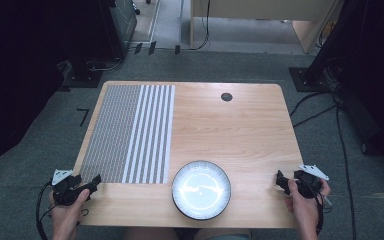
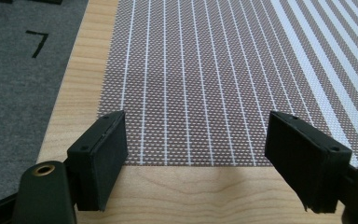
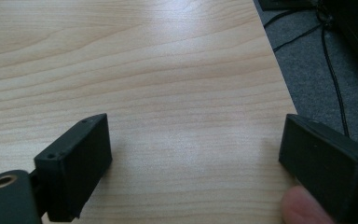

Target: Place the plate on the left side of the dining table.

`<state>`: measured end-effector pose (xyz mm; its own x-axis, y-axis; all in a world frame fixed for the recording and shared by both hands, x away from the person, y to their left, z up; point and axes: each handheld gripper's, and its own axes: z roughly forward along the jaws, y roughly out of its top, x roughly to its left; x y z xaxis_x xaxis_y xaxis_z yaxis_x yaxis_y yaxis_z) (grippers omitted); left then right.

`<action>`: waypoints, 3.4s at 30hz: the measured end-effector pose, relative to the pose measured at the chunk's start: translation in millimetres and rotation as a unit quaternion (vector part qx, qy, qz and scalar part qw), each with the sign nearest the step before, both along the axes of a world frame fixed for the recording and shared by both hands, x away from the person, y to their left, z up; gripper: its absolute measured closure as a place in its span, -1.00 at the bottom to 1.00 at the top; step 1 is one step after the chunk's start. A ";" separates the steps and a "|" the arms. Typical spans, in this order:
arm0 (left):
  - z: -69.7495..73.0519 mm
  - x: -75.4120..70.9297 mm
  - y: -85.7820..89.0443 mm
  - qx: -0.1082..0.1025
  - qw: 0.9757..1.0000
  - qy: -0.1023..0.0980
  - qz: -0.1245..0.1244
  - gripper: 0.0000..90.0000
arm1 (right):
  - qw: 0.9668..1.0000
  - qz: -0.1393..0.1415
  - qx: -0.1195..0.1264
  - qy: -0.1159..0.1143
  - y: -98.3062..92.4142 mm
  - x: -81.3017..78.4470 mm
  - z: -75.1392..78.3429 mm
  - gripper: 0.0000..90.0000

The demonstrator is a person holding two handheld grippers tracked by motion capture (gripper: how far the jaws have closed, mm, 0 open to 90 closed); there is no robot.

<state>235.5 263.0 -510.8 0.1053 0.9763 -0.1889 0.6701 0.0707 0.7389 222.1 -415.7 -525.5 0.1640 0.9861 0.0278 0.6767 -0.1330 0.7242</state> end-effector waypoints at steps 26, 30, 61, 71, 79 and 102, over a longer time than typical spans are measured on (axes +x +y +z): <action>39.0 27.0 -91.1 -0.037 0.996 -0.048 -0.072 -0.54 | 1.000 -0.003 0.002 0.010 2.3 4.0 -0.7 -0.99; 42.5 27.5 -102.1 -0.037 0.994 -0.052 -0.090 -0.53 | 1.000 -0.005 0.002 0.011 2.5 4.2 -0.7 -0.99; 52.8 10.2 -159.7 -0.050 0.985 -0.046 -0.159 -0.58 | 0.999 -0.004 0.029 -0.042 39.9 -0.8 36.4 -0.84; 50.3 5.9 -175.5 -0.052 0.982 -0.032 -0.177 -0.58 | 0.995 0.022 0.076 -0.061 63.9 -5.5 57.7 -0.82; 47.4 3.3 -187.0 -0.050 0.980 -0.019 -0.193 -0.53 | 0.992 0.056 0.087 -0.067 84.9 -7.0 66.7 -0.82; 40.7 -3.2 -203.9 -0.042 0.975 -0.003 -0.218 -0.43 | 0.985 0.136 0.084 -0.057 136.5 -11.4 67.0 -0.64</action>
<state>232.3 59.1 -470.1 0.5086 0.8195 -0.2642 0.6460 -0.1604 0.7463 210.7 -279.2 -458.5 -0.1200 0.9728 0.1982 0.6193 -0.0827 0.7808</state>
